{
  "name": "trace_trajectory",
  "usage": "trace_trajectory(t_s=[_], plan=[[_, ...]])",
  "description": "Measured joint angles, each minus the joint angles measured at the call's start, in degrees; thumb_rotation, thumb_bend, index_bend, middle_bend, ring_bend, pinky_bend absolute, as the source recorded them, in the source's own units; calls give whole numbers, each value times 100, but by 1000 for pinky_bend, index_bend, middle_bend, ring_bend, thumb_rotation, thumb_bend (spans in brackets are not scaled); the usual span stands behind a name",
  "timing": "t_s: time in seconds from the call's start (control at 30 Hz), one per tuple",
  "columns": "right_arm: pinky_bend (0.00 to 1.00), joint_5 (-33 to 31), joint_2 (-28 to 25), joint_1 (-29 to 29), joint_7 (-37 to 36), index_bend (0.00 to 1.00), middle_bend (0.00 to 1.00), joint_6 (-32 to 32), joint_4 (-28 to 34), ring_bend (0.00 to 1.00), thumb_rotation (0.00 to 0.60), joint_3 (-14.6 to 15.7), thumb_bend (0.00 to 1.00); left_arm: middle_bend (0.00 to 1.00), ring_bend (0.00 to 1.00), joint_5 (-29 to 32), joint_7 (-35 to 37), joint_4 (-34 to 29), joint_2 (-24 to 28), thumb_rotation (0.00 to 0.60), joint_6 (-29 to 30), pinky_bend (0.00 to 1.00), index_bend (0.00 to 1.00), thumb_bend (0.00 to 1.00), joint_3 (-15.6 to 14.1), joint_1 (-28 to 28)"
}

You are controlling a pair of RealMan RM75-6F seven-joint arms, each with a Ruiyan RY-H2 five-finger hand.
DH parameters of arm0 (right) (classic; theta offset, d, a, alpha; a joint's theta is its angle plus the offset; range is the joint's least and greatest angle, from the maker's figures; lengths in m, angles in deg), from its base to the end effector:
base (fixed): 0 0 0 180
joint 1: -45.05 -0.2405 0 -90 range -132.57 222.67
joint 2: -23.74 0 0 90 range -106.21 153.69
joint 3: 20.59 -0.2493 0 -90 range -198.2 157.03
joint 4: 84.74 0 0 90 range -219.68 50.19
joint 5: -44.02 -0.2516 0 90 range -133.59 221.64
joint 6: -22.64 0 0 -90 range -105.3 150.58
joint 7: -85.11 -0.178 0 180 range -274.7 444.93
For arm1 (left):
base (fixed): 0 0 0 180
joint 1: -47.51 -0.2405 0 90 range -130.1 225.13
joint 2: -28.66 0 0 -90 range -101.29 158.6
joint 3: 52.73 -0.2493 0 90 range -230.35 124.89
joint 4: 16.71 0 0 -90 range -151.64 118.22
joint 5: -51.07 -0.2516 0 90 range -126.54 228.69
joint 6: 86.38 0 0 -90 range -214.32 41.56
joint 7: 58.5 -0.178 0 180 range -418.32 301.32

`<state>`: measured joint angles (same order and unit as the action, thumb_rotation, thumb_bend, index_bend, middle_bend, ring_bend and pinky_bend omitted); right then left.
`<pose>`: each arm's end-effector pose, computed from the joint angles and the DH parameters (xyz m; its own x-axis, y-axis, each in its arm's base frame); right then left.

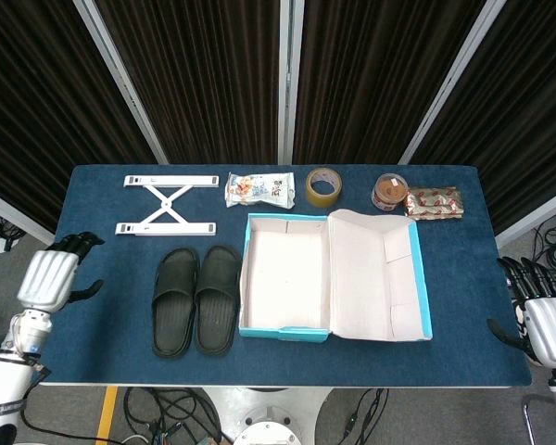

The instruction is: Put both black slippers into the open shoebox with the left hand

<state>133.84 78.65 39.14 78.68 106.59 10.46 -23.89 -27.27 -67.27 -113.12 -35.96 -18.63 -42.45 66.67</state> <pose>-0.3115 -0.2255 0.1584 0.4004 -0.0070 0.9163 -0.9128 -0.0911 0.3982 -0.2558 0.3175 0.0872 0.4440 0.0863 0.8918 0.8903 -0.1544 -0.4284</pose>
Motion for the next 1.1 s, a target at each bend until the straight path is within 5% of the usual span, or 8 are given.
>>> trace_trajectory(t_s=[0.2, 0.4, 0.8, 1.1], plan=[[76, 20, -41, 43, -23, 0, 73, 44, 12, 0, 600, 42, 132, 196, 575, 552, 153, 22, -128, 600, -1352, 775, 206, 121, 200, 877], [76, -6, -73, 118, -54, 0, 73, 121, 3, 0, 600, 70, 132, 59, 579, 1699, -277, 75, -438, 600, -2338, 814, 137, 84, 219, 1682], [76, -39, -61, 155, -167, 0, 73, 124, -92, 0, 600, 96, 133, 13, 585, 4015, -1458, 183, -1152, 600, -2924, 821, 104, 56, -218, 3044], [76, -34, -36, 144, -254, 0, 73, 107, -182, 0, 600, 96, 132, 13, 598, 5032, -1601, 120, -1456, 600, -2951, 821, 102, 41, -521, 3705]])
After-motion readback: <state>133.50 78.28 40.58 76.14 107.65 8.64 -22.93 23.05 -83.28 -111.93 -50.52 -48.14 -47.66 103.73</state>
